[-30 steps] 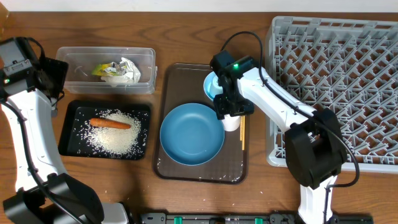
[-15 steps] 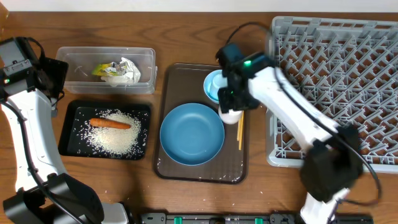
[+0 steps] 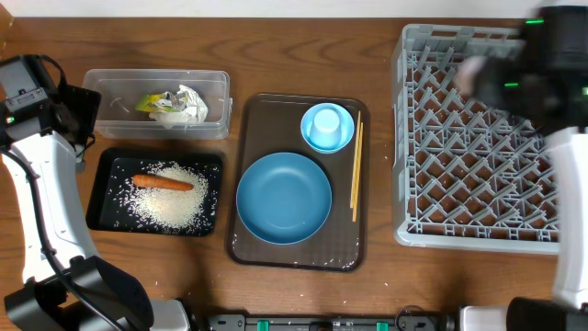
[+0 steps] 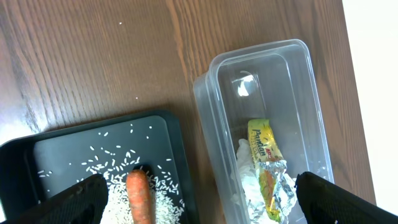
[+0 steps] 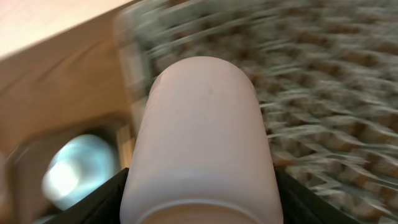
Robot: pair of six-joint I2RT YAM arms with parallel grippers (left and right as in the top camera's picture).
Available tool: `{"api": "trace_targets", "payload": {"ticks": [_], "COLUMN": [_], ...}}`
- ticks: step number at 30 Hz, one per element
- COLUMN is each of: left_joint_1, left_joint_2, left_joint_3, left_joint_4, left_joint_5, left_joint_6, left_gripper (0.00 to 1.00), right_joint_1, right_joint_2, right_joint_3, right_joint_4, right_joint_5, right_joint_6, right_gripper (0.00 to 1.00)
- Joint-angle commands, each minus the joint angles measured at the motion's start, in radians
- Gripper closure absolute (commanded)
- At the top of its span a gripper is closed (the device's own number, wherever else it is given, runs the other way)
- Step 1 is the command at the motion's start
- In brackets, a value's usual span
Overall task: Sort waste into correct bins and load items into the dishwasher rack
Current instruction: 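Carry the pink cup right and set it upside down in the rack, then return the right gripper to the brown tray and grasp the light-blue cup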
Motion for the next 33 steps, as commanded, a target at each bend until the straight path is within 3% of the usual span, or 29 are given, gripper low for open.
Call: {"api": "trace_targets", "payload": {"ticks": [1,6,11,19,24,33], "left_joint_1": [0.004,0.004,0.004,0.004,0.004,0.004], "left_joint_2": [-0.002,-0.002,-0.002,-0.002,-0.002,-0.002], "left_joint_3": [0.011,0.011,0.011,0.011,0.011,0.011], "left_joint_4": [-0.001,-0.001,-0.001,-0.001,-0.001,-0.001], "left_joint_5": [-0.008,-0.008,-0.008,-0.008,-0.008,-0.008], "left_joint_6": [0.010,0.009,0.010,0.010,0.010,0.010], "left_gripper": [0.02,0.02,0.02,0.02,0.02,0.02], "right_joint_1": [-0.155,-0.325,-0.394,-0.386,-0.375,-0.303], "right_joint_2": [0.021,0.093,0.175,0.278,0.288,0.181], "right_joint_3": [0.008,0.008,0.008,0.008,0.008,0.008], "right_joint_4": [0.006,0.025,0.035,0.020,0.011,-0.011], "right_joint_5": [0.023,0.013,-0.037,-0.154,-0.154,-0.339], "right_joint_6": [-0.033,-0.050,-0.071,-0.078,-0.078,-0.079], "right_gripper": [0.37,0.37,0.34,0.32,0.07,0.07]}}
